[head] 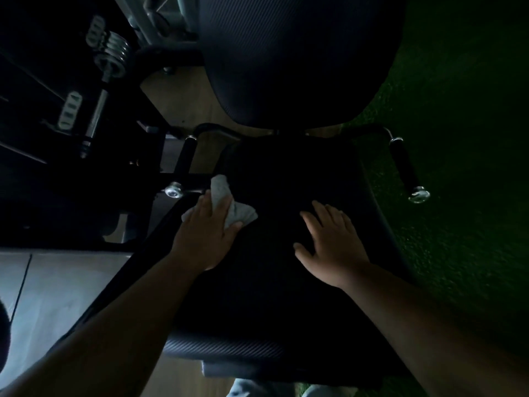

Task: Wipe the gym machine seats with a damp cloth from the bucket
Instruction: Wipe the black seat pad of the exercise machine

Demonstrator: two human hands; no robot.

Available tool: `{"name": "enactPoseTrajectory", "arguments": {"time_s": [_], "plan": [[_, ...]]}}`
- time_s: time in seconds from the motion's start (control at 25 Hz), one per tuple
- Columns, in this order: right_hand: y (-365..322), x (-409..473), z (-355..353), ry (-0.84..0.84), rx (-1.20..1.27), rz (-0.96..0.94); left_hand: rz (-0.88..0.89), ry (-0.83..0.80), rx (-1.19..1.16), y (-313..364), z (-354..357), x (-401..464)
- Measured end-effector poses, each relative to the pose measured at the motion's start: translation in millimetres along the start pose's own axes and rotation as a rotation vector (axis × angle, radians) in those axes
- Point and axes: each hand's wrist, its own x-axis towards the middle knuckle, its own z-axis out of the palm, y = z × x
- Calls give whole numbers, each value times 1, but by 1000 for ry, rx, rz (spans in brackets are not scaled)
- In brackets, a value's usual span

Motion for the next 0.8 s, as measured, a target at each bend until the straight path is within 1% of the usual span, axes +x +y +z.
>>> {"name": "enactPoseTrajectory", "arguments": {"time_s": [0.08, 0.2, 0.28, 0.36, 0.4, 0.48, 0.56, 0.64, 0.76, 0.8], "plan": [[1, 0, 3, 15, 17, 17, -16, 7, -3, 5, -3, 35], [2, 3, 9, 38, 5, 38, -11, -60, -35, 27, 0, 85], [3, 5, 13, 56, -8, 50, 116, -95, 14, 41, 6, 87], [3, 5, 13, 66, -6, 51, 268, -84, 32, 42, 13, 57], [4, 4, 13, 70, -2, 47, 307, -69, 31, 36, 14, 39], [4, 3, 13, 73, 9, 40, 275, -58, 18, 18, 12, 18], [3, 2, 13, 77, 12, 33, 202, -70, 46, 7, 9, 28], [3, 2, 12, 83, 10, 27, 135, -64, 49, 13, 7, 62], [4, 2, 11, 94, 28, 21, 10, -68, -25, 34, 2, 123], [4, 3, 11, 91, 28, 16, -4, -79, -30, 42, 4, 133]]}}
